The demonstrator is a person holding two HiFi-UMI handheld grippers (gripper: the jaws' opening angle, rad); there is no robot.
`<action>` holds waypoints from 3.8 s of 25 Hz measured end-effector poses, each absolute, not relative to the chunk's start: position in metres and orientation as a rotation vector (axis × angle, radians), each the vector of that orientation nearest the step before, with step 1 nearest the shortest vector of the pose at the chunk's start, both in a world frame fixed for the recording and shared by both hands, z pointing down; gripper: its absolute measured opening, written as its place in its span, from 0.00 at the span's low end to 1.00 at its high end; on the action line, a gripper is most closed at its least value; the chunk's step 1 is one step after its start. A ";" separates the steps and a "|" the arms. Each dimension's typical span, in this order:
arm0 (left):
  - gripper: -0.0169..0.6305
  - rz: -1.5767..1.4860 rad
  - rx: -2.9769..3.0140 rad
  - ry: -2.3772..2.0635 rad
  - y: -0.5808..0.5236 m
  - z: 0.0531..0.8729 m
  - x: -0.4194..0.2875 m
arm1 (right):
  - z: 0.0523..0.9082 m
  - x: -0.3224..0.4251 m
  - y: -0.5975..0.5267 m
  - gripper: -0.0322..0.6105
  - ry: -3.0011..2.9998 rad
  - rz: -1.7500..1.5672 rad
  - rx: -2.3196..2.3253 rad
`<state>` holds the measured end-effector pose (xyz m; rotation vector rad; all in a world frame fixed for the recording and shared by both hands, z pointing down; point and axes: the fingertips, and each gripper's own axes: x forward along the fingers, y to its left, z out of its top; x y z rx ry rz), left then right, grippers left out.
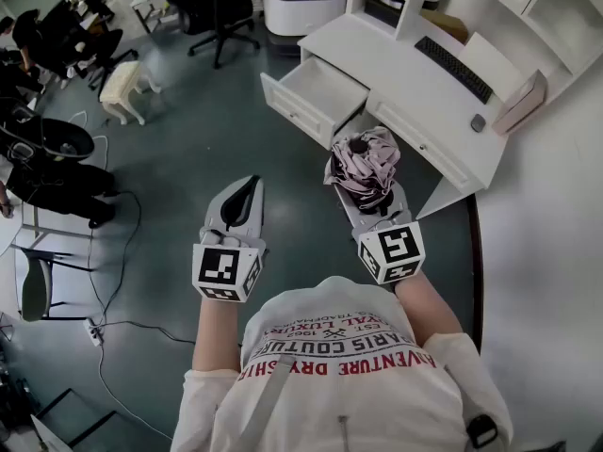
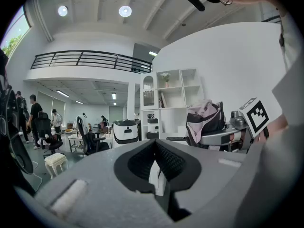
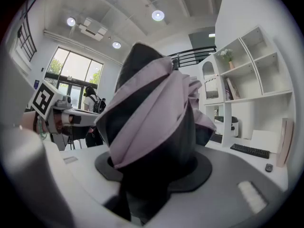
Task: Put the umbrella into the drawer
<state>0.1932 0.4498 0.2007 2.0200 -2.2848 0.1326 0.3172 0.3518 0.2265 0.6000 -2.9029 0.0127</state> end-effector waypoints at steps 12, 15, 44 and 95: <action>0.04 0.114 2.036 -2.275 0.457 0.201 0.186 | 0.228 0.310 0.358 0.38 -2.905 0.062 0.617; 0.04 0.115 2.045 -2.259 0.470 0.208 0.176 | 0.235 0.300 0.369 0.38 -2.890 0.069 0.627; 0.04 0.173 2.002 -2.248 0.219 0.243 0.003 | 0.277 0.133 0.117 0.38 -2.865 0.108 0.548; 0.04 0.144 2.556 -1.110 -0.153 0.496 -0.136 | 0.745 -0.024 -0.103 0.39 -1.929 0.704 0.514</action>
